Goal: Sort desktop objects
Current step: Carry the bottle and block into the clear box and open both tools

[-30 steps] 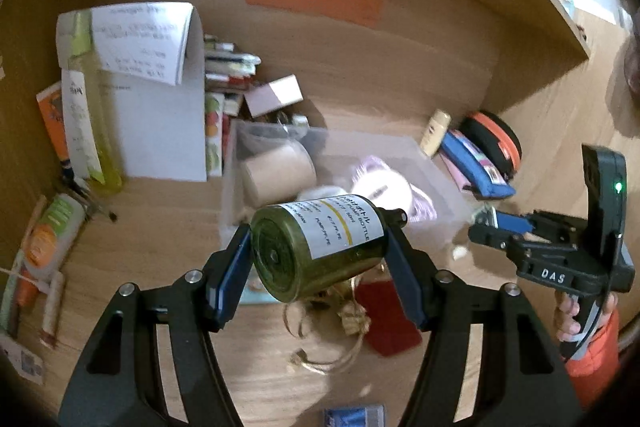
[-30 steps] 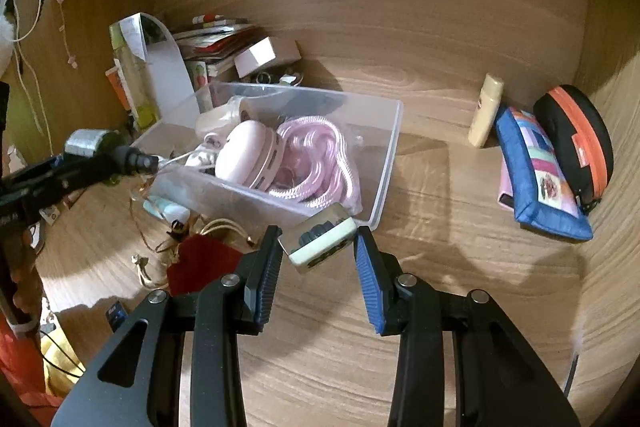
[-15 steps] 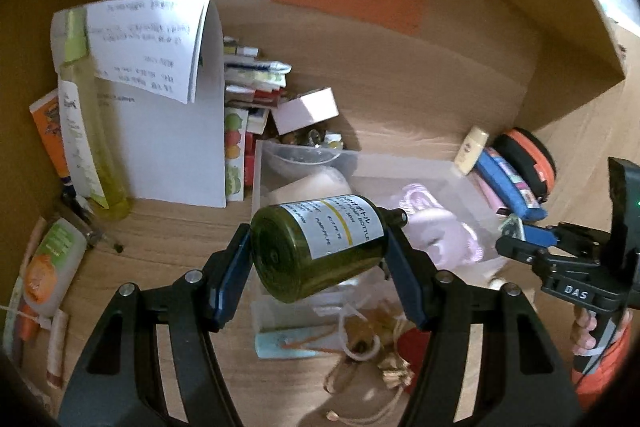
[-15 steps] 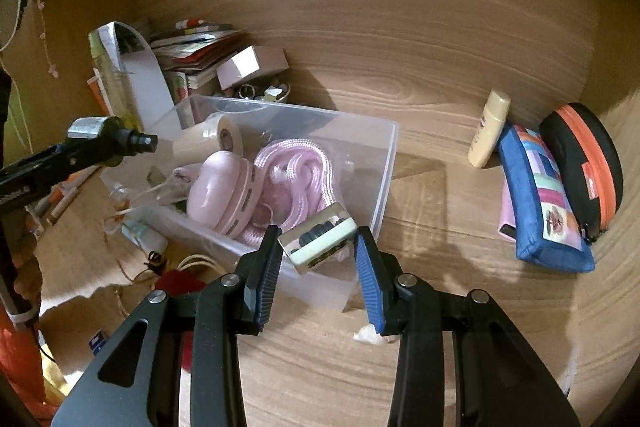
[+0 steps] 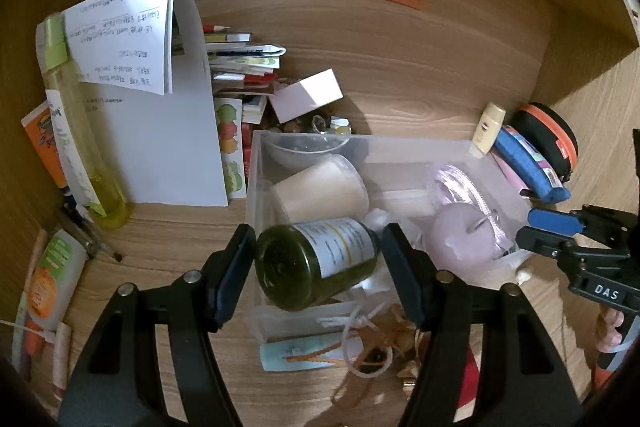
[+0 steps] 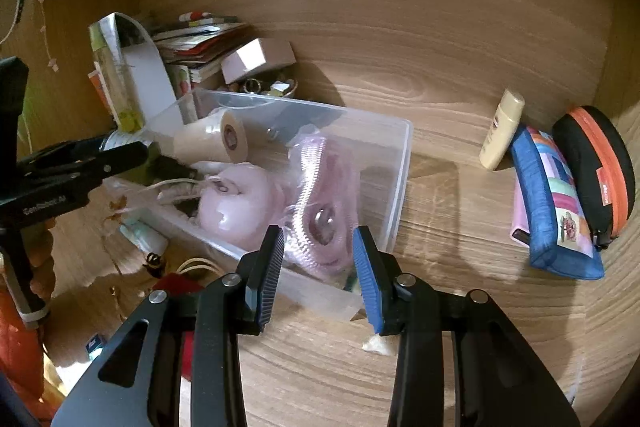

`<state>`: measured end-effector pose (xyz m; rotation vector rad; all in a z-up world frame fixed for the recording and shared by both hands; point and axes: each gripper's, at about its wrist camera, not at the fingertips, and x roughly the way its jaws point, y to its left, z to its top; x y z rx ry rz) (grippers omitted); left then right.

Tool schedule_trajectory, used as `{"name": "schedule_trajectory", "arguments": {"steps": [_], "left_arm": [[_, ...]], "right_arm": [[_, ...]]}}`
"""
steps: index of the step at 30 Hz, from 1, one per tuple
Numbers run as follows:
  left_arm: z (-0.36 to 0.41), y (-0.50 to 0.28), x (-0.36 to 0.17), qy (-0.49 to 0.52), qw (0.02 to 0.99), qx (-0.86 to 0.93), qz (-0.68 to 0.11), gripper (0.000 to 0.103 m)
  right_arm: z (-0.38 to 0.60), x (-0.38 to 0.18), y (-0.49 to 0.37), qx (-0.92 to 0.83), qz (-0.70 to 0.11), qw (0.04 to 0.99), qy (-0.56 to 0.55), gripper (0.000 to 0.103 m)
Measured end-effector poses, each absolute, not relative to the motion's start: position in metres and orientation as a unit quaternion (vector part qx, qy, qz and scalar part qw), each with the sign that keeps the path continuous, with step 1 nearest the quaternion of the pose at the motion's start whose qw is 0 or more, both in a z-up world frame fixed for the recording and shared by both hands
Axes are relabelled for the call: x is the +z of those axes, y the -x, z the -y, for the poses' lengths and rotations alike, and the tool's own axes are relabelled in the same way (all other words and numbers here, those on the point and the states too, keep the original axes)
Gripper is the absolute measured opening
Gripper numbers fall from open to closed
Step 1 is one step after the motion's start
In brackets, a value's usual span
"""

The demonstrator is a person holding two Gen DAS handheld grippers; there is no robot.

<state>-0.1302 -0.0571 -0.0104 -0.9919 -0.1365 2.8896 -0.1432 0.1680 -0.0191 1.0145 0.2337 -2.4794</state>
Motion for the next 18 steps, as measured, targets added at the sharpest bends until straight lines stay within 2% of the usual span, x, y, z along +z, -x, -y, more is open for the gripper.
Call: {"name": "schedule_trajectory", "arguments": {"steps": [6,10,14,16,18], "left_arm": [[0.063,0.117,0.0,0.312,0.045,0.947,0.057,0.066],[0.071,0.101,0.01,0.295,0.038,0.953,0.058,0.073],[0.08,0.088,0.009,0.293,0.026,0.954,0.056,0.074],[0.087,0.084,0.004,0.301,0.019,0.952,0.058,0.074],[0.094,0.08,-0.003,0.31,0.013,0.949,0.062,0.074]], "right_arm": [[-0.164,-0.015,0.13,-0.892,-0.087,0.236,-0.376,0.034],[-0.16,-0.014,0.119,-0.89,-0.091,0.244,-0.375,0.043],[-0.15,-0.019,0.109,-0.882,-0.096,0.259,-0.383,0.047],[-0.142,-0.023,0.104,-0.876,-0.094,0.268,-0.389,0.055],[-0.133,-0.03,0.1,-0.87,-0.094,0.277,-0.396,0.056]]}}
